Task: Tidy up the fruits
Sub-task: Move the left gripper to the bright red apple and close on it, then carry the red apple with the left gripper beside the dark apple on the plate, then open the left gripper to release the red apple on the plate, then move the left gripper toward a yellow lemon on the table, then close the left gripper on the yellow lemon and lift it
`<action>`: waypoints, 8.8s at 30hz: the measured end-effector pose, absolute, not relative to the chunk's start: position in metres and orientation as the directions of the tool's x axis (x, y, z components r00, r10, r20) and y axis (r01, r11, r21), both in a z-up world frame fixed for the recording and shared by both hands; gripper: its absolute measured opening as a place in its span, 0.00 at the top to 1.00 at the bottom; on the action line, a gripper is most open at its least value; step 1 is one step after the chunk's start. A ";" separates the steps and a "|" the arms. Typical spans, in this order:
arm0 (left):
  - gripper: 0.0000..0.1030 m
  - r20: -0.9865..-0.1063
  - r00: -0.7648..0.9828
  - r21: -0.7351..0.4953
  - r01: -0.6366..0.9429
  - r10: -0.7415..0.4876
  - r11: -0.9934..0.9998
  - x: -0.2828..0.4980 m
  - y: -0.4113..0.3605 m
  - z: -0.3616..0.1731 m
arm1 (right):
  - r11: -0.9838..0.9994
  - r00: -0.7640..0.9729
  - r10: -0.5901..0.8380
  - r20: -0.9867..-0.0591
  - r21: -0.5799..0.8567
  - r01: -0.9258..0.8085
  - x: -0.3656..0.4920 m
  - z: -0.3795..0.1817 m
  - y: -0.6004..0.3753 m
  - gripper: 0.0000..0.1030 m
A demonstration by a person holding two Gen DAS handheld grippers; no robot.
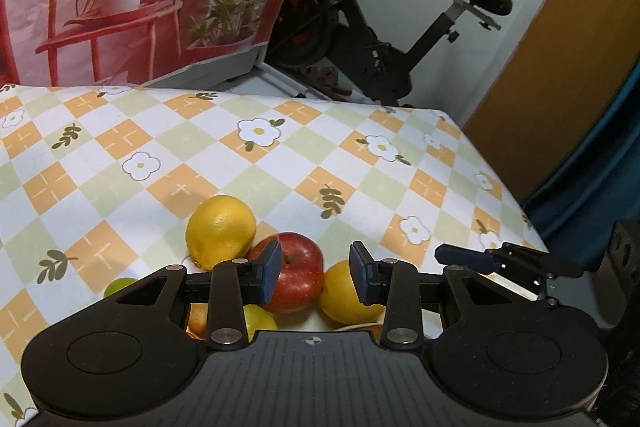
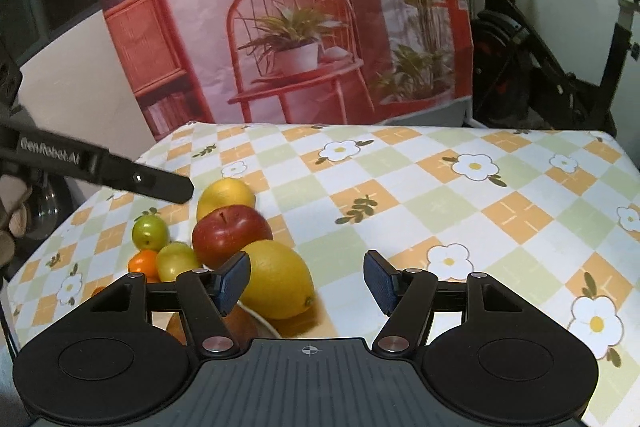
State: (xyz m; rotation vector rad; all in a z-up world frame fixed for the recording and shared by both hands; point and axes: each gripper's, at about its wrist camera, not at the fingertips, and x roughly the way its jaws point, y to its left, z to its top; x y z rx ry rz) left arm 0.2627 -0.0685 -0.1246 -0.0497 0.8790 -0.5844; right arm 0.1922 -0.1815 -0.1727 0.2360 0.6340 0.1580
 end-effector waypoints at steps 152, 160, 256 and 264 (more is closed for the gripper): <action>0.60 -0.771 0.235 -0.354 0.613 -0.591 0.706 0.178 -0.105 -0.158 | 0.938 0.694 0.345 -0.632 0.209 -0.276 0.107 -0.190 -0.146 0.35; 0.60 -0.750 0.276 -0.349 0.608 -0.602 0.713 0.177 -0.093 -0.143 | 0.945 0.692 0.319 -0.648 0.167 -0.280 0.104 -0.179 -0.139 0.29; 0.62 -0.709 0.447 -0.291 0.519 -0.545 0.804 0.282 -0.083 -0.148 | 0.942 0.674 0.327 -0.663 0.283 -0.178 0.242 -0.187 -0.189 0.45; 0.62 -0.731 0.356 -0.357 0.528 -0.583 0.770 0.286 -0.100 -0.162 | 0.943 0.680 0.327 -0.657 0.278 -0.184 0.230 -0.188 -0.196 0.45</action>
